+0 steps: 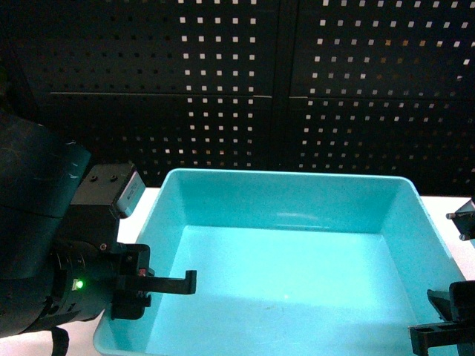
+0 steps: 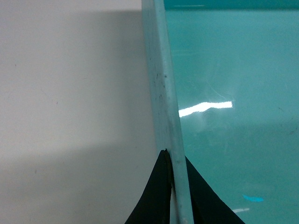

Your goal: Stack blue boxes stably on right

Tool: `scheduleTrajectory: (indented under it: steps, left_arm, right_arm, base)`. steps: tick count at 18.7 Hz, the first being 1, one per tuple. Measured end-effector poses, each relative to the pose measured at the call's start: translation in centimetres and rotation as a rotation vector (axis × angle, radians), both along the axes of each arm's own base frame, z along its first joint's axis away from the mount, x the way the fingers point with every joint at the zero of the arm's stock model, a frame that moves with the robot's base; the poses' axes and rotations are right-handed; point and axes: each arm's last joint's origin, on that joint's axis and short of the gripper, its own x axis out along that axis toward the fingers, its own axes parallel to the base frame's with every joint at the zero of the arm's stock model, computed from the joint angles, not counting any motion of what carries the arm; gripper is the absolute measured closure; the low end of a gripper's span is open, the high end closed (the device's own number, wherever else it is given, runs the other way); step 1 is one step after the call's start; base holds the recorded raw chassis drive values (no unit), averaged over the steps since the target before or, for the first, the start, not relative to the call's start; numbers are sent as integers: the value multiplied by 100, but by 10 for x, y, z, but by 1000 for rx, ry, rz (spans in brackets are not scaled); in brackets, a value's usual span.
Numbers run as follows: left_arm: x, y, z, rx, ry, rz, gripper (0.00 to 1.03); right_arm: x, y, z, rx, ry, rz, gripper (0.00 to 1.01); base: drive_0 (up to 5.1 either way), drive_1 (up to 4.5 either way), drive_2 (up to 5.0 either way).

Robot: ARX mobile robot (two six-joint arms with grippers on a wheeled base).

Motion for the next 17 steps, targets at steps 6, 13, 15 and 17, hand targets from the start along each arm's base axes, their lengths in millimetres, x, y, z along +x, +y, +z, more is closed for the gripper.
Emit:
scheduleTrajectory:
  steps: [6, 13, 15, 17]
  left_arm:
    - [-12, 4, 13, 35, -32, 0, 101]
    - [-15, -3, 136, -54, -351, -25, 101]
    - [-18, -2, 142, -62, -369, -24, 101]
    - [-21, 0, 141, -67, -371, -22, 101]
  right_arm:
    - [-3, -5, 16, 31, -35, 7, 94]
    - [2, -23, 134, 104, -333, -18, 94]
    - [-1, -23, 140, 107, -347, -15, 94]
    - [-4, -25, 143, 111, -350, -14, 94]
  base:
    - [0, 0, 0]
    - [0, 0, 0]
    - [0, 0, 0]
    - [0, 0, 0]
